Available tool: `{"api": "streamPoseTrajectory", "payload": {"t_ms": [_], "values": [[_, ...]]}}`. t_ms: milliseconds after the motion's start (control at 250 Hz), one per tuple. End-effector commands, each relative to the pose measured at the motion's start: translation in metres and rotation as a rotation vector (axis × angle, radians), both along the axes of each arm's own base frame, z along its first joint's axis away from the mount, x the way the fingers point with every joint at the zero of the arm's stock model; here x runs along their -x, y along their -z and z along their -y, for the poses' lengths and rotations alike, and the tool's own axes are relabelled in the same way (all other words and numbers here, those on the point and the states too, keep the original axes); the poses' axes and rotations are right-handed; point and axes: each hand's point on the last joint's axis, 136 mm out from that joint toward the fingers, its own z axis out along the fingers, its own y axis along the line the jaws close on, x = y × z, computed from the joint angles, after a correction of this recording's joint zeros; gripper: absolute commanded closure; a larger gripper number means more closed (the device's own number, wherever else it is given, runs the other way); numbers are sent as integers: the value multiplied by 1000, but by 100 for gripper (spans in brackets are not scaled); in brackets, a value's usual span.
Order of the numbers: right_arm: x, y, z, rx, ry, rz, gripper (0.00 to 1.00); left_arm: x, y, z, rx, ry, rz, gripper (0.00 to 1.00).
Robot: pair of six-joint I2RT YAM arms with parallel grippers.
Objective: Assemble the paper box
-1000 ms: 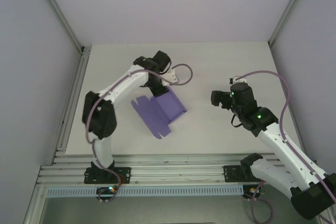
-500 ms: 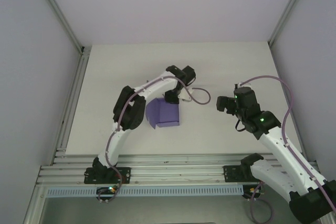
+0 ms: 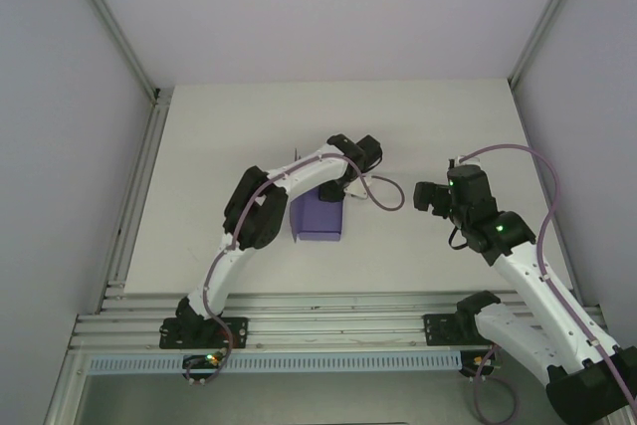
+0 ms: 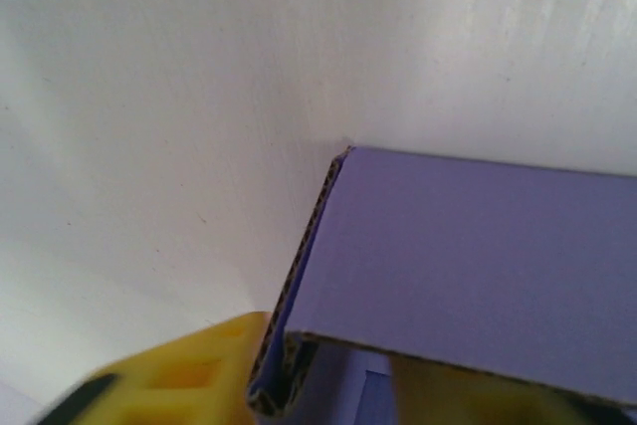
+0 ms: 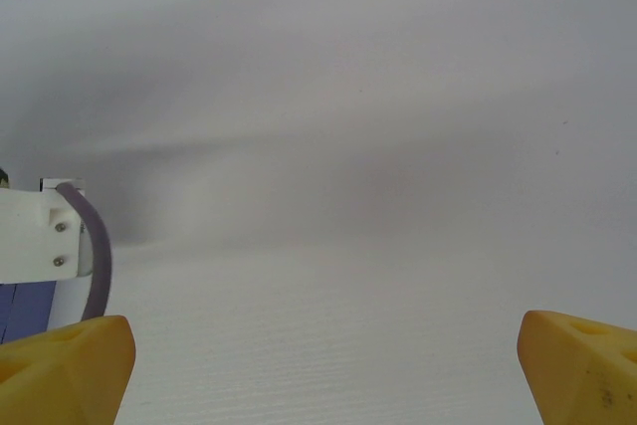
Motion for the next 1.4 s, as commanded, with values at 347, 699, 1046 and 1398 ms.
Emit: {"api": "streamPoseTrajectory", "payload": {"t_ms": [347, 699, 1046, 1398], "values": [[3, -1, -1, 9, -55, 0, 0, 4, -104, 14, 277, -40, 50, 0], [-14, -18, -66, -105, -405, 40, 0, -37, -263, -31, 945, -549, 277, 0], [-73, 55, -219, 45, -996, -272, 1, -13, -180, -207, 1148, -1380, 270, 0], [-124, 128, -268, 52, -1064, -413, 29, 37, -187, -262, 1243, -1403, 452, 0]]}}
